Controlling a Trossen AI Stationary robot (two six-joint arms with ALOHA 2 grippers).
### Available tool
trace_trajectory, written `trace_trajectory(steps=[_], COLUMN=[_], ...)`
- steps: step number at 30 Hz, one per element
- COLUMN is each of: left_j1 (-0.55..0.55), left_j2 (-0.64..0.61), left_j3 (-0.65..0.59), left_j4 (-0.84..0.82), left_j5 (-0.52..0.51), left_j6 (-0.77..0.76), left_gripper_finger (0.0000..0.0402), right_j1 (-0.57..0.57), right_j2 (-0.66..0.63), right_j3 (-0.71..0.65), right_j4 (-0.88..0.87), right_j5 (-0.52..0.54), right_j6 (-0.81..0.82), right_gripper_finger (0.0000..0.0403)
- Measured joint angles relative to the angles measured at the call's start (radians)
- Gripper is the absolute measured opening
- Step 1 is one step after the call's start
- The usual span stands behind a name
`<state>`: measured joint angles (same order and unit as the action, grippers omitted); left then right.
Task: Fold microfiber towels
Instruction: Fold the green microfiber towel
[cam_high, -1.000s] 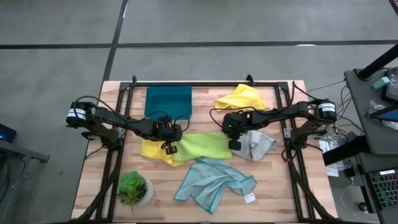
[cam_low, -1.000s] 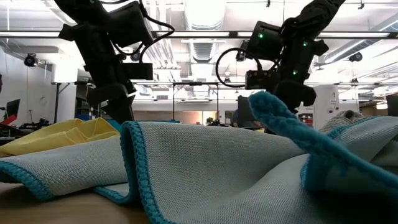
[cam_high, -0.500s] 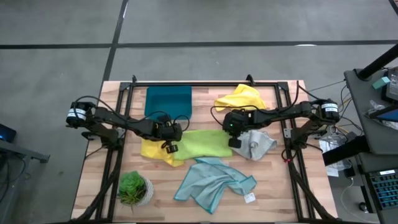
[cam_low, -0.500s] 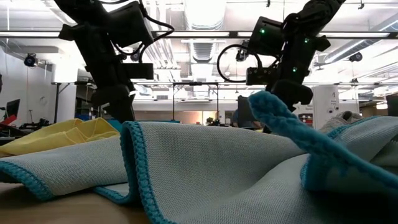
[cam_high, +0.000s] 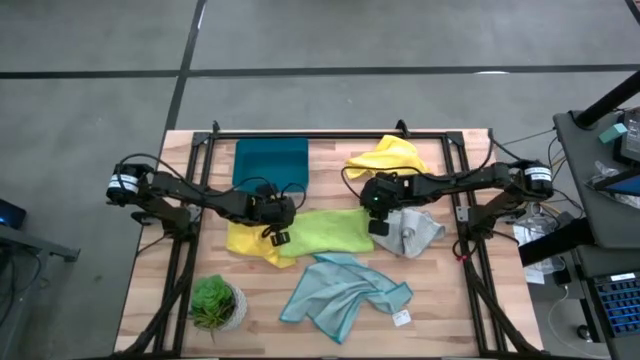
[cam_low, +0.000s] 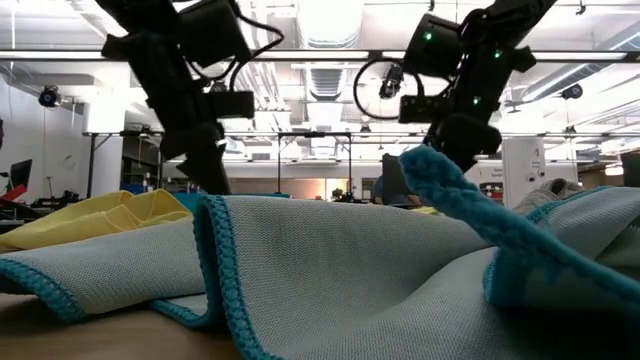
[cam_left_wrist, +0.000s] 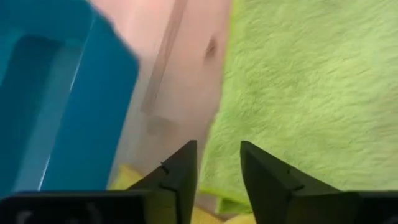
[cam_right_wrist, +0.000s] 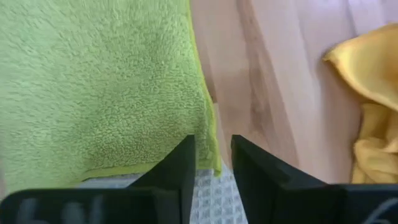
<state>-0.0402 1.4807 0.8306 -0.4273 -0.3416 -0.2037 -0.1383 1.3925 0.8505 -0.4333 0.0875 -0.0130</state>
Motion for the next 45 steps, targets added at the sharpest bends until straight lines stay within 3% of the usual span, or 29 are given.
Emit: trace_trajectory(steps=[7,15,19,23,32,40,45], left_j1=[-0.014,-0.066,-0.077,-0.077,-0.078,-0.078,-0.078], left_j2=[-0.012,-0.012,-0.012,-0.01,-0.009,0.059,0.113], left_j3=[0.076,0.063,0.011,-0.034,-0.077,-0.106,-0.103], left_j4=[0.002,0.056,0.175,0.242,0.268,0.363,0.366], left_j5=[0.08,0.084,0.087,0.086,0.077,0.075,0.075], left_j6=[0.004,-0.018,-0.048,-0.069,-0.113,-0.131,-0.131], left_gripper_finger=[0.0129,0.0129,0.0129,0.0129,0.0129,0.0129,0.0129], right_j1=[0.009,0.068,0.09,0.092,0.044,-0.011,-0.01], right_j2=[-0.125,-0.223,-0.224,-0.198,-0.183,-0.193,-0.207], right_j3=[-0.003,-0.083,-0.152,-0.236,-0.311,-0.256,-0.213], right_j4=[-0.116,-0.13,-0.077,0.034,-0.011,-0.09,-0.052], right_j5=[-0.021,-0.043,-0.043,-0.042,0.215,0.228,0.199], right_j6=[0.097,0.197,0.243,0.266,0.224,0.154,0.147], right_gripper_finger=[0.0106,0.0047,0.0014,0.0009,0.0009,0.0009,0.0009])
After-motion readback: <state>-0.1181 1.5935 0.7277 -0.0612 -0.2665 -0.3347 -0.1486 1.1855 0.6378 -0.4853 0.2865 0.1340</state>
